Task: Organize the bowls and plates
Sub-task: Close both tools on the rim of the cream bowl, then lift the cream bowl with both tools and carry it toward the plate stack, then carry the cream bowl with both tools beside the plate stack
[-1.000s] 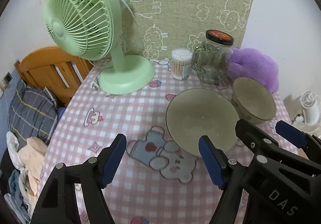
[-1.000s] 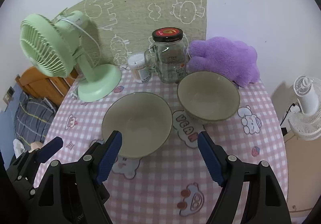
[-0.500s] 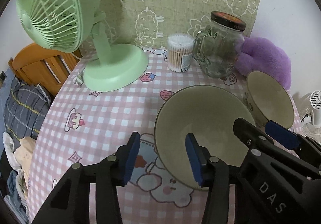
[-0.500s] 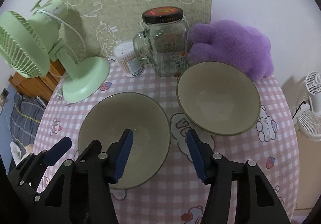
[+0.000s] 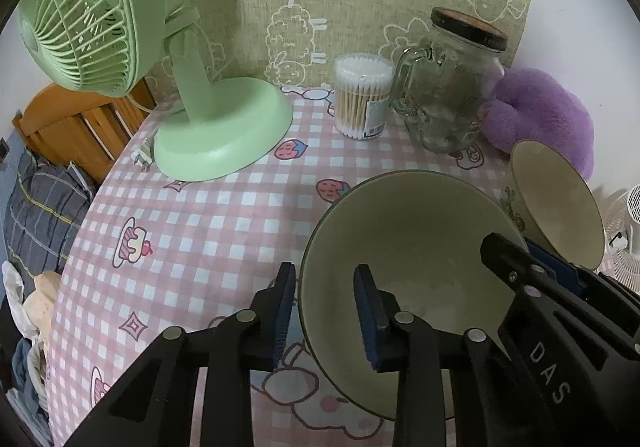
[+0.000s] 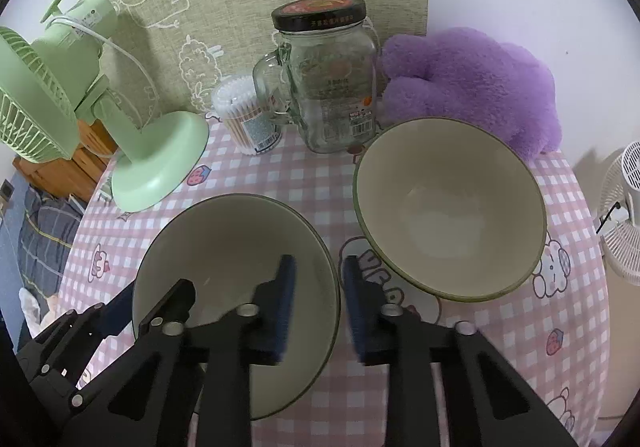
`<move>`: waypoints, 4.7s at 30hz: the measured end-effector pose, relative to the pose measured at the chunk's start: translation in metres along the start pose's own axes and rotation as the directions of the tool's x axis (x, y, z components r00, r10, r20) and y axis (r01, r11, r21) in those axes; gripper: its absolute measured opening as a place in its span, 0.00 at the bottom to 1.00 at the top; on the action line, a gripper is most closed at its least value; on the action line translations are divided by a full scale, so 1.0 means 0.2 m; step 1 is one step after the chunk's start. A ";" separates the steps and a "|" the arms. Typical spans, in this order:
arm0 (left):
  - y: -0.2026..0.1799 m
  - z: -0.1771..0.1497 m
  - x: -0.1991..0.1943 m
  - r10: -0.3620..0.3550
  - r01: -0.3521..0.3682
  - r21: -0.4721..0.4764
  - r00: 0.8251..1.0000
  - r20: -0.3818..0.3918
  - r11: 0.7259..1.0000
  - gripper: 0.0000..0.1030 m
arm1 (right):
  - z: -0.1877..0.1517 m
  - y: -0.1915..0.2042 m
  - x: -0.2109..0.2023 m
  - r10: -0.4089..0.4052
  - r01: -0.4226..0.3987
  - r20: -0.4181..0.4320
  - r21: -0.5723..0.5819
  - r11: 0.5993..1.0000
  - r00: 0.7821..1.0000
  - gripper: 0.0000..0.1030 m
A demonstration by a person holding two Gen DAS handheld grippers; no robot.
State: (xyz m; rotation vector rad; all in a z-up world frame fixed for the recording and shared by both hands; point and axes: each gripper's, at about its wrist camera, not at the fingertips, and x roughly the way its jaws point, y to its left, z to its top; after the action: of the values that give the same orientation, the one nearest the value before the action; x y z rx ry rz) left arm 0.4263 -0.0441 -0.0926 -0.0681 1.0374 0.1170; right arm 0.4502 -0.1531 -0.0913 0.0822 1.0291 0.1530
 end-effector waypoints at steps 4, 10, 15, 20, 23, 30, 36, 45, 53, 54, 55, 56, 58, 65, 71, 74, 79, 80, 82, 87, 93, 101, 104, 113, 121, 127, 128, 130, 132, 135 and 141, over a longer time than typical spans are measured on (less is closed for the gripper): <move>-0.01 0.00 0.01 0.010 -0.010 0.010 1.000 0.007 1.000 0.22 | 0.00 0.01 0.00 -0.012 0.012 0.006 -0.005 1.000 1.000 0.21; -0.01 0.00 0.01 0.052 -0.053 0.023 0.999 0.014 0.998 0.13 | 0.00 0.00 0.01 -0.030 0.030 0.004 -0.006 1.000 1.000 0.16; -0.02 -0.01 -0.01 0.054 -0.055 0.034 0.999 0.004 0.998 0.13 | -0.01 -0.01 0.00 -0.032 0.032 -0.007 0.001 0.999 0.999 0.16; -0.02 -0.04 -0.04 0.051 -0.051 0.050 0.999 0.004 0.997 0.13 | -0.04 0.00 -0.04 -0.041 0.041 -0.015 0.003 0.999 0.999 0.16; -0.02 -0.08 -0.07 0.048 -0.048 0.049 0.999 0.001 0.998 0.13 | -0.06 0.00 -0.07 -0.046 0.046 -0.020 0.004 0.999 0.999 0.16; 0.00 -0.14 -0.17 0.044 -0.045 0.068 0.999 0.012 0.997 0.13 | -0.14 0.04 -0.18 -0.054 0.054 -0.014 0.003 0.999 0.998 0.16; 0.03 -0.19 -0.28 0.018 -0.019 0.067 1.000 0.023 0.998 0.13 | -0.21 0.07 -0.31 -0.067 0.067 0.002 0.008 0.998 0.998 0.16; 0.12 -0.26 -0.48 -0.029 0.024 0.082 0.998 0.053 0.996 0.14 | -0.29 0.16 -0.54 -0.106 0.105 0.027 0.018 0.994 0.994 0.16; 0.25 -0.34 -0.68 -0.049 0.042 0.083 0.995 0.087 0.996 0.14 | -0.37 0.29 -0.76 -0.112 0.111 0.065 0.019 0.994 0.992 0.16; 0.27 -0.35 -0.70 -0.053 0.045 0.084 0.994 0.091 0.995 0.14 | -0.39 0.31 -0.78 -0.112 0.111 0.068 0.021 0.994 0.991 0.16; 0.28 -0.36 -0.72 -0.056 0.048 0.086 0.994 0.094 0.995 0.14 | -0.40 0.32 -0.81 -0.113 0.112 0.071 0.023 0.993 0.991 0.16; 0.29 -0.37 -0.75 -0.060 0.051 0.089 0.993 0.097 0.995 0.14 | -0.41 0.33 -0.83 -0.116 0.114 0.075 0.024 0.993 0.990 0.16; 0.31 -0.40 -0.79 -0.067 0.057 0.097 0.992 0.102 0.994 0.14 | -0.44 0.35 -0.88 -0.123 0.121 0.084 0.028 0.992 0.989 0.16; 0.36 -0.51 -0.91 -0.097 0.082 0.128 0.989 0.116 0.988 0.14 | -0.58 0.42 -1.03 -0.141 0.138 0.094 0.041 0.990 0.986 0.16; 0.41 -0.65 -0.99 -0.121 0.102 0.156 0.986 0.119 0.983 0.14 | -0.73 0.45 -1.12 -0.157 0.151 0.101 0.059 0.987 0.983 0.16; 0.42 -0.71 -1.02 -0.130 0.111 0.163 0.985 0.115 0.980 0.14 | -0.81 0.45 -1.16 -0.159 0.153 0.101 0.071 0.986 0.982 0.16; 0.44 -0.83 -1.04 -0.144 0.124 0.176 0.984 0.104 0.977 0.14 | -0.93 0.46 -1.20 -0.169 0.162 0.095 0.076 0.984 0.981 0.16; 0.44 -0.86 -1.04 -0.144 0.122 0.186 0.984 0.108 0.975 0.14 | -0.96 0.46 -1.20 -0.171 0.164 0.091 0.077 0.983 0.981 0.16; 0.43 -0.90 -1.04 -0.151 0.128 0.200 0.983 0.104 0.971 0.14 | -1.01 0.46 -1.21 -0.176 0.168 0.091 0.084 0.982 0.980 0.16; 0.42 -1.01 -1.00 -0.172 0.153 0.218 0.983 0.070 0.964 0.14 | -1.12 0.43 -1.19 -0.198 0.191 0.063 0.099 0.977 0.978 0.16; 0.39 -1.11 -0.96 -0.189 0.176 0.250 0.981 0.030 0.952 0.14 | -1.24 0.38 -1.16 -0.216 0.212 0.024 0.121 0.970 0.976 0.16; 0.34 -1.17 -0.91 -0.202 0.193 0.288 0.979 -0.001 0.938 0.14 | -1.33 0.33 -1.12 -0.234 0.235 -0.023 0.156 0.959 0.972 0.16; 0.34 -1.17 -0.89 -0.199 0.194 0.288 0.980 -0.012 0.938 0.14 | -1.34 0.32 -1.11 -0.234 0.236 -0.036 0.162 0.958 0.972 0.16; 0.35 -1.17 -0.82 -0.170 0.175 0.272 0.985 -0.042 0.946 0.14 | -1.33 0.31 -1.03 -0.221 0.229 -0.070 0.154 0.961 0.973 0.16; 0.33 -1.18 -0.79 -0.156 0.168 0.266 0.985 -0.066 0.949 0.14 | -1.33 0.32 -0.97 -0.229 0.240 -0.099 0.127 0.962 0.968 0.16; 0.30 -1.20 -0.81 -0.134 0.139 0.294 0.990 -0.037 0.946 0.14 | -1.34 0.30 -0.97 -0.236 0.248 -0.100 0.127 0.960 0.967 0.16; 0.30 -1.21 -0.81 -0.130 0.134 0.300 0.991 -0.033 0.944 0.14 | -1.34 0.30 -0.97 -0.238 0.250 -0.099 0.129 0.960 0.966 0.16; 0.30 -1.21 -0.80 -0.129 0.134 0.299 0.991 -0.037 0.945 0.16 | -1.35 0.31 -0.97 -0.243 0.254 -0.092 0.127 0.959 0.966 0.16; 0.32 -1.22 -0.80 -0.144 0.152 0.286 0.988 -0.050 0.946 0.23 | -1.36 0.32 -0.98 -0.245 0.254 -0.085 0.120 0.960 0.966 0.16; 0.33 -1.22 -0.81 -0.180 0.194 0.266 0.981 -0.079 0.944 0.34 | -1.36 0.32 -0.99 -0.238 0.247 -0.087 0.121 0.961 0.967 0.17; 0.35 -1.21 -0.86 -0.202 0.216 0.264 0.976 -0.079 0.940 0.51 | -1.35 0.33 -1.04 -0.247 0.257 -0.092 0.113 0.960 0.965 0.17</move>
State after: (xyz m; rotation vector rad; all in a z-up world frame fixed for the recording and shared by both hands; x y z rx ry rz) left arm 0.1235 -0.0134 -0.0665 0.0684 1.0819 -0.2224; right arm 0.1077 -0.1228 -0.0444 0.0574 1.1164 -0.1415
